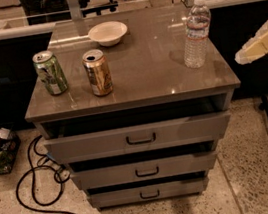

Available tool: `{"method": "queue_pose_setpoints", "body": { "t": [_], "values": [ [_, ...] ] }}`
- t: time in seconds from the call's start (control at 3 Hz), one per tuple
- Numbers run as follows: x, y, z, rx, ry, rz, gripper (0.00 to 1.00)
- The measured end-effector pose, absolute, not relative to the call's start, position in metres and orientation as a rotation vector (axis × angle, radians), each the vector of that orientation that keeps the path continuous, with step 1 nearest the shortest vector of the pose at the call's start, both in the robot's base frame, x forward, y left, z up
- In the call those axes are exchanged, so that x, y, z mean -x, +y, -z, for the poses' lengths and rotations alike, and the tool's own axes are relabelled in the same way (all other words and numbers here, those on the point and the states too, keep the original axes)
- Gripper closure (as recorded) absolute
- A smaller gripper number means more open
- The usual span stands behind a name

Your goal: Place water bottle into paper bowl

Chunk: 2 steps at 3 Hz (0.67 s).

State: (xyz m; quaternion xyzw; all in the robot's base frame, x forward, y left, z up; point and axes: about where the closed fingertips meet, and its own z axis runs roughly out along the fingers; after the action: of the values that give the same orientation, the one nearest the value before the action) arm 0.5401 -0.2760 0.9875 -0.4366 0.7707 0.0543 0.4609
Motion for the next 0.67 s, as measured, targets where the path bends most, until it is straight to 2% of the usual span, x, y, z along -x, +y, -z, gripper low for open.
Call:
{"method": "queue_pose_setpoints", "body": {
  "t": [0.67],
  "values": [
    [-0.59, -0.263, -0.951, 0.897, 1.76, -0.449, 0.0]
  ]
}}
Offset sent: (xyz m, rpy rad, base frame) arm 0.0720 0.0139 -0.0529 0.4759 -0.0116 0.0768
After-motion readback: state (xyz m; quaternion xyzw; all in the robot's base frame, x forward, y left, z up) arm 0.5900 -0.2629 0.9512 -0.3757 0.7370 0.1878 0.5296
